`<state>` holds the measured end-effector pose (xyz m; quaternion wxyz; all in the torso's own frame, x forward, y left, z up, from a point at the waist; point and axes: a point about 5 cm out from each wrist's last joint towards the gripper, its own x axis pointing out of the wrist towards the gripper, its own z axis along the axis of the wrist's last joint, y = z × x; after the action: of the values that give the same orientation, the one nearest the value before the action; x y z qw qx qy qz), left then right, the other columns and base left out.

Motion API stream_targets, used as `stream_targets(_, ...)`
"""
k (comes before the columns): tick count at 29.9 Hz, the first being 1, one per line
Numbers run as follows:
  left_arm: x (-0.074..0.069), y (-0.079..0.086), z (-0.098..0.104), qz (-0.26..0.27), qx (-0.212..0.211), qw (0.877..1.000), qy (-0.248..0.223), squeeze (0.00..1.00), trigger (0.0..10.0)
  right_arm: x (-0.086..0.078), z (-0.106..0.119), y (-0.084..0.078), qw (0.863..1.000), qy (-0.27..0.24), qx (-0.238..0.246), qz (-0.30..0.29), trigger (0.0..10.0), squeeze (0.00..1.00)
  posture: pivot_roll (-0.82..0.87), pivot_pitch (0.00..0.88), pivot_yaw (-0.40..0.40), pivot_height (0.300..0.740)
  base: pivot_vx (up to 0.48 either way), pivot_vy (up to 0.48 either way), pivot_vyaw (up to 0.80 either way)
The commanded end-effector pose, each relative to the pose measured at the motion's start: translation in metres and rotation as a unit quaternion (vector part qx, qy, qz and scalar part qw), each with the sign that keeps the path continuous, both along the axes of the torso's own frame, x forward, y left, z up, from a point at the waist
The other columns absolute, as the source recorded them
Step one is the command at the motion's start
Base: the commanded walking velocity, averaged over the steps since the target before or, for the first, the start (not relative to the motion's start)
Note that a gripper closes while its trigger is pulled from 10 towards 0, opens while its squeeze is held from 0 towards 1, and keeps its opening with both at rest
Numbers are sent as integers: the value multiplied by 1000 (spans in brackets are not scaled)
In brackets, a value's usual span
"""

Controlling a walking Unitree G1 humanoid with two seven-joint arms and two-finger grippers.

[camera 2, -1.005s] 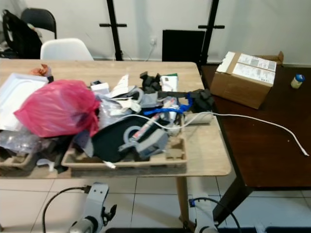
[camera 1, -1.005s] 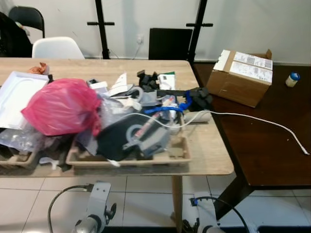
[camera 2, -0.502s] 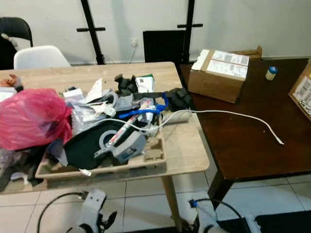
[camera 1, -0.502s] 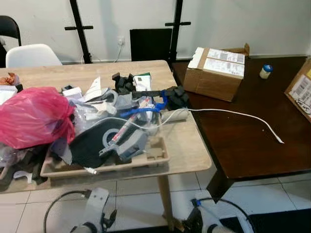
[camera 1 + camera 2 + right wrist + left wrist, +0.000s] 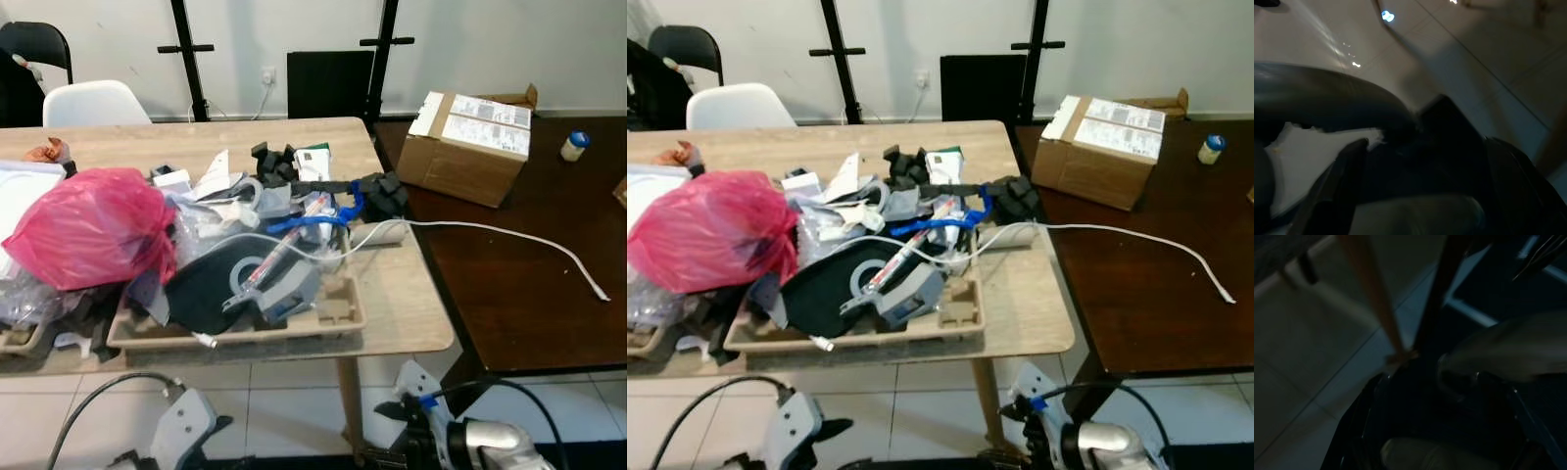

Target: Picking trash to rubbish bin

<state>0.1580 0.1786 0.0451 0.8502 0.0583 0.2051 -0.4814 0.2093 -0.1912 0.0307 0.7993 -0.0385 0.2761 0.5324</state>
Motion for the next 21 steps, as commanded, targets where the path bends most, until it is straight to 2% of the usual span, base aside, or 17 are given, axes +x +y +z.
stream_targets(1, -2, -8, 29, -39, -34, 999, 4, 24, 10000, -2, 35, 14, 996, -2, 75, 43, 10000, 0, -7, 107, 20, 740, 0, 0, 0)
stream_targets(4, 2, -19, 64, -76, -74, 994, -9, 24, 10000, 3, 71, 22, 988, -17, 139, 69, 10000, 0, -7, 108, 23, 740, 0, 0, 0)
stream_targets(6, 4, -20, 71, -83, -82, 993, -13, 24, 10000, 5, 79, 24, 986, -20, 152, 71, 10000, 0, -4, 107, 24, 740, 0, 0, 0)
stream_targets(8, 13, -24, 91, -87, -104, 990, -34, 24, 10000, 10, 104, 29, 976, -38, 201, 80, 10000, 0, -2, 107, 24, 740, 0, 0, 0)
stream_targets(9, 13, -24, 91, -87, -104, 990, -34, 24, 10000, 10, 104, 29, 976, -38, 201, 80, 10000, 0, -2, 107, 24, 740, 0, 0, 0)
stream_targets(13, 29, -30, 129, -92, -164, 979, -77, 20, 10000, 15, 160, 37, 944, -91, 298, 106, 10000, 0, -5, 96, 30, 740, 0, 0, 0)
stream_targets(16, 31, -31, 134, -93, -172, 977, -84, 20, 10000, 16, 169, 37, 938, -100, 313, 107, 10000, 0, -5, 95, 31, 740, 0, 0, 0)
stream_targets(19, 35, -33, 147, -91, -186, 974, -95, 16, 10000, 19, 186, 36, 927, -114, 347, 90, 10000, 0, -8, 91, 33, 740, 0, 0, 0)
stream_targets(21, 53, -32, 165, -53, -188, 971, -141, 24, 10000, 39, 203, 31, 917, -166, 361, 17, 10000, 0, -8, 83, 34, 740, 0, 0, 0)
